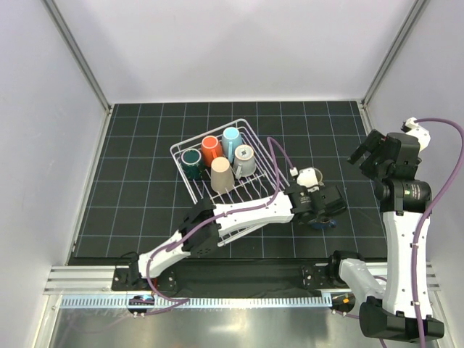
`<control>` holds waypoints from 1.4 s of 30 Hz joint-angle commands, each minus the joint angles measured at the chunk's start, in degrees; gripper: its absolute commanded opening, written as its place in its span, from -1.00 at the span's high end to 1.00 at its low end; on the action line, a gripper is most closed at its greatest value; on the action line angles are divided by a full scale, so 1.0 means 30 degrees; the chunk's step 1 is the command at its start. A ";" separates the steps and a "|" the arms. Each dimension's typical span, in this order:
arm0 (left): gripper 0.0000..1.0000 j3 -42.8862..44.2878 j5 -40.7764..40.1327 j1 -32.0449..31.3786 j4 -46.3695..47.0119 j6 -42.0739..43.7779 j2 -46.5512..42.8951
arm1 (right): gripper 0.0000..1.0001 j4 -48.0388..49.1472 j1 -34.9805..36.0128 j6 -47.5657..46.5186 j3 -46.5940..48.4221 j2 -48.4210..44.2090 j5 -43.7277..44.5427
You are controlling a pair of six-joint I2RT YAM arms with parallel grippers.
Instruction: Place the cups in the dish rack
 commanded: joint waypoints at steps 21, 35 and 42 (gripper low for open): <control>0.51 -0.0131 0.0058 0.0229 -0.0236 -0.1369 0.1401 | -0.86 0.0621 -0.0091 -0.0679 -0.0069 -0.0133 -0.0859; 0.99 -0.0658 -0.0673 0.0141 -0.0588 -0.0667 0.0466 | -0.86 0.0621 -0.0091 -0.0737 -0.0273 -0.0484 -0.1180; 1.00 -0.0688 -0.1814 -0.0269 -0.0851 0.0563 -0.1058 | -0.86 0.0418 -0.0091 -0.1118 0.0135 -0.0749 -0.2674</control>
